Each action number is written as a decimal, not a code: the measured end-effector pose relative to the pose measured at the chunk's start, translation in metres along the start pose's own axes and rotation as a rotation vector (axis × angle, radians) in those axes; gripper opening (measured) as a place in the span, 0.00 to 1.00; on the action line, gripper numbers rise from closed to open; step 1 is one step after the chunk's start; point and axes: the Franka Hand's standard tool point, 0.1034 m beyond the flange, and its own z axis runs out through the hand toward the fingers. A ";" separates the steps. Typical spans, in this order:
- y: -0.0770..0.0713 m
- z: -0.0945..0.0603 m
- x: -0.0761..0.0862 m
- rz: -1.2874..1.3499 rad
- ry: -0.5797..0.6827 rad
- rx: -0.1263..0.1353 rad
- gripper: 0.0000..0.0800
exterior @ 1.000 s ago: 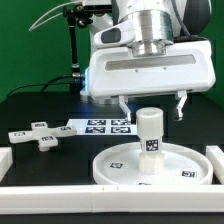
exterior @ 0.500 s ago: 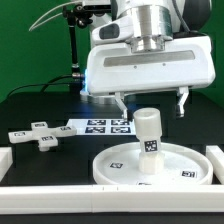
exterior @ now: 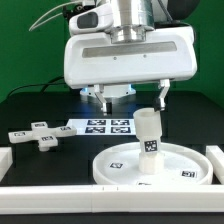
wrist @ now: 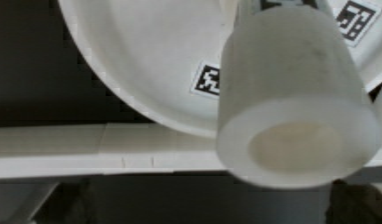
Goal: Assemble round table
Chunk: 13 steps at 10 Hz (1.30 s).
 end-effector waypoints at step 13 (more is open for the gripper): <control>-0.013 0.016 -0.023 -0.007 -0.332 0.079 0.81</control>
Offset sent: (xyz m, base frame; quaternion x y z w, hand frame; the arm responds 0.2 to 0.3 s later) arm 0.0138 -0.0015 0.0093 -0.0062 -0.2028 -0.0200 0.9790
